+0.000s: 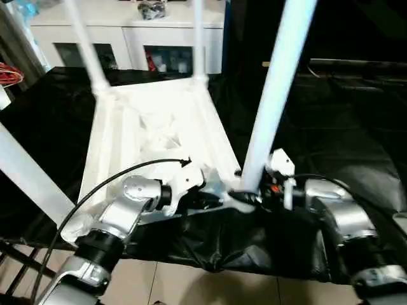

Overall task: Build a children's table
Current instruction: Rotate leg to tighten

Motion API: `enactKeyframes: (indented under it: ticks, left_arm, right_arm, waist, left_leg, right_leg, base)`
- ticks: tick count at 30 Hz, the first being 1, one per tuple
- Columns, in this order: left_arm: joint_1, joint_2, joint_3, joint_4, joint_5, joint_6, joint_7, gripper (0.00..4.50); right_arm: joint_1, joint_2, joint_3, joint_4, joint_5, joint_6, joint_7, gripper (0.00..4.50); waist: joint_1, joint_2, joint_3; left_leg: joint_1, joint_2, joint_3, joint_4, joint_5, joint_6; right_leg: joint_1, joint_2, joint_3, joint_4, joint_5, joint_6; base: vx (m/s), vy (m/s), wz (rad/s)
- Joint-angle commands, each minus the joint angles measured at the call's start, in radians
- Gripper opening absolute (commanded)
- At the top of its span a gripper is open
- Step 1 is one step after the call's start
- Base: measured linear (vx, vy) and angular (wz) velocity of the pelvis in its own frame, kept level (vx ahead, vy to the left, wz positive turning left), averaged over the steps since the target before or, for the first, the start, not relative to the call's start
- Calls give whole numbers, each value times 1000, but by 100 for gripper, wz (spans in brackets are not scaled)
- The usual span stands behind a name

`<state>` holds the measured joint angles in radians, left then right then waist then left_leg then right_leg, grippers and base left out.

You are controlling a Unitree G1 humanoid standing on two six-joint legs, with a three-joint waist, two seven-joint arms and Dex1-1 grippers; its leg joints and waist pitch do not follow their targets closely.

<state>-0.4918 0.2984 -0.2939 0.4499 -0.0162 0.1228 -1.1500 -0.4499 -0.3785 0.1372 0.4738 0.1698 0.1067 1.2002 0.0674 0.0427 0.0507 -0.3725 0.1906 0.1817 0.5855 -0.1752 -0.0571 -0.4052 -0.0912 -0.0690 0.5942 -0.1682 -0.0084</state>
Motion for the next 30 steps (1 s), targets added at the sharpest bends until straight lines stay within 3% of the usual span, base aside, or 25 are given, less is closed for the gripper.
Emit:
enactKeyframes:
  ticks: [1,12,23,27,30]
  left_arm:
    - [-7,8,1,-52,-27,-22,-19,0]
    - [-3,27,0,-57,-34,-20,-48,0]
    - [-15,-36,24,-35,-23,-2,78,0]
    - [-37,-95,27,-2,5,7,184,0]
    - [-59,-149,24,29,26,22,263,0]
  right_arm:
    - [20,-9,35,-13,9,19,54,300]
    - [31,-31,62,-36,8,26,101,216]
    - [104,4,80,-83,21,59,52,200]
    - [76,127,24,12,-26,20,-220,199]
    - [32,215,-22,102,-54,18,-433,198]
  waist:
    - [0,-14,-65]
    - [5,-16,-66]
    - [17,-16,-63]
    - [2,-16,-56]
    - [-27,-16,-52]
  left_leg:
    - [7,39,-7,-67,-240,77]
    - [7,38,-7,-66,-219,73]
    - [14,39,-7,-68,-248,62]
    - [12,33,-14,-76,-310,22]
    - [13,28,-22,-79,-372,0]
  right_leg:
    - [50,-50,39,-69,-261,-227]
    - [50,-49,39,-68,-254,-222]
    - [45,-50,41,-77,-304,-206]
    - [44,-52,37,-88,-430,-161]
    - [42,-52,29,-100,-536,-120]
  base:
    - [0,0,0]
    - [0,0,0]
    - [0,0,0]
    - [0,0,0]
    - [0,0,0]
